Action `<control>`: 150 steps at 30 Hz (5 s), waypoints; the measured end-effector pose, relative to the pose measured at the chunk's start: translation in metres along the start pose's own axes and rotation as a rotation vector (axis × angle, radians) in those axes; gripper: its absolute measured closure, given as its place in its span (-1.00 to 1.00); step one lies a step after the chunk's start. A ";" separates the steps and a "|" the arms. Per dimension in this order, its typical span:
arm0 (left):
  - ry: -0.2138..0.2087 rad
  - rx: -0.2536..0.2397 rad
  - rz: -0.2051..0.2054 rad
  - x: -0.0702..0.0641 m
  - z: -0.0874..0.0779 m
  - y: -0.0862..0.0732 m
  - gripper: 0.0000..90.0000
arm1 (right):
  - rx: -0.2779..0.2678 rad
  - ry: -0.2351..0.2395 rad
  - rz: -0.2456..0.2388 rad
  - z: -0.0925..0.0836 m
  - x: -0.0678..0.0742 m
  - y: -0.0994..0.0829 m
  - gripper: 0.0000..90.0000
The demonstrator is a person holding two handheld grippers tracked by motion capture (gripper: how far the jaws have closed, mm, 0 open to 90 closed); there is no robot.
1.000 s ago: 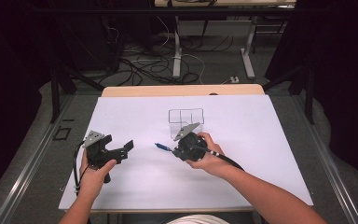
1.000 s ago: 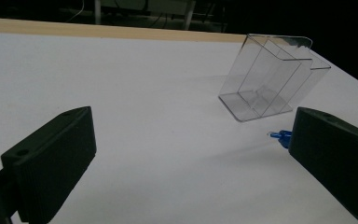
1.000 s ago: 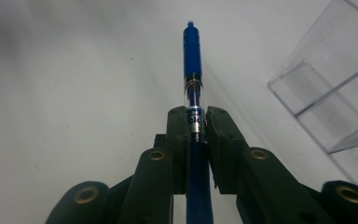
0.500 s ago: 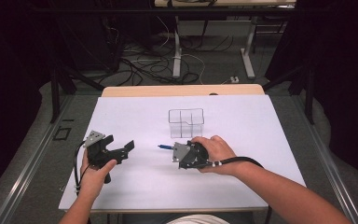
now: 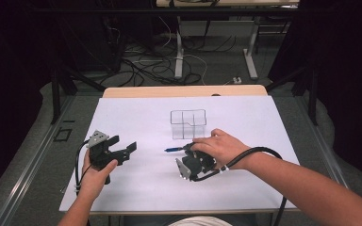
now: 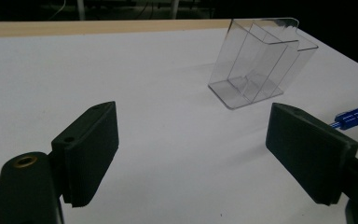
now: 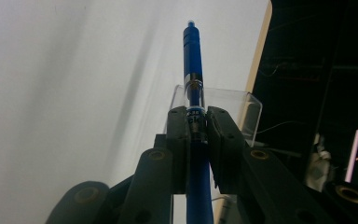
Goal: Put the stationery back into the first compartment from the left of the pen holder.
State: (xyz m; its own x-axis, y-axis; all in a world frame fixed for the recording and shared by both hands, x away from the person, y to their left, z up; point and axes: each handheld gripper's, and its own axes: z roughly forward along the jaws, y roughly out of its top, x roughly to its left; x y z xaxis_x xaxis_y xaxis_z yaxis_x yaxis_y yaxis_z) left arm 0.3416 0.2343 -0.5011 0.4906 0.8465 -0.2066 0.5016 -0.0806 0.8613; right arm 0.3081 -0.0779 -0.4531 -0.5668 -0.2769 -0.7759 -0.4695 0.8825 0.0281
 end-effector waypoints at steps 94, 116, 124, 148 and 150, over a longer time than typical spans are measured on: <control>-0.276 0.384 1.030 -0.157 0.084 0.046 0.76 | 0.008 -0.028 -0.155 -0.004 0.015 -0.013 0.77; -0.168 0.377 0.867 -0.134 0.084 0.058 0.76 | -0.003 -0.074 -0.057 -0.011 0.002 -0.018 0.31; -0.147 0.256 0.660 -0.114 0.081 0.073 0.76 | -0.041 -0.073 0.087 -0.008 -0.008 -0.027 0.19; -0.150 0.018 0.222 -0.079 0.097 0.106 0.76 | -0.066 -0.028 0.645 -0.008 -0.018 -0.068 -0.66; -0.151 0.000 0.202 -0.077 0.100 0.106 0.76 | -0.079 -0.023 0.701 -0.007 -0.018 -0.072 -0.67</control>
State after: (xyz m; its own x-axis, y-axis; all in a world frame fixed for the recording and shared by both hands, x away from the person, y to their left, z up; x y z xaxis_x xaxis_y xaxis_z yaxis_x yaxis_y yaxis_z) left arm 0.4282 0.1078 -0.4401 0.6821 0.7248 -0.0968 0.3820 -0.2403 0.8924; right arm 0.3471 -0.1392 -0.4367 -0.7397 0.3556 -0.5713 -0.0472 0.8195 0.5711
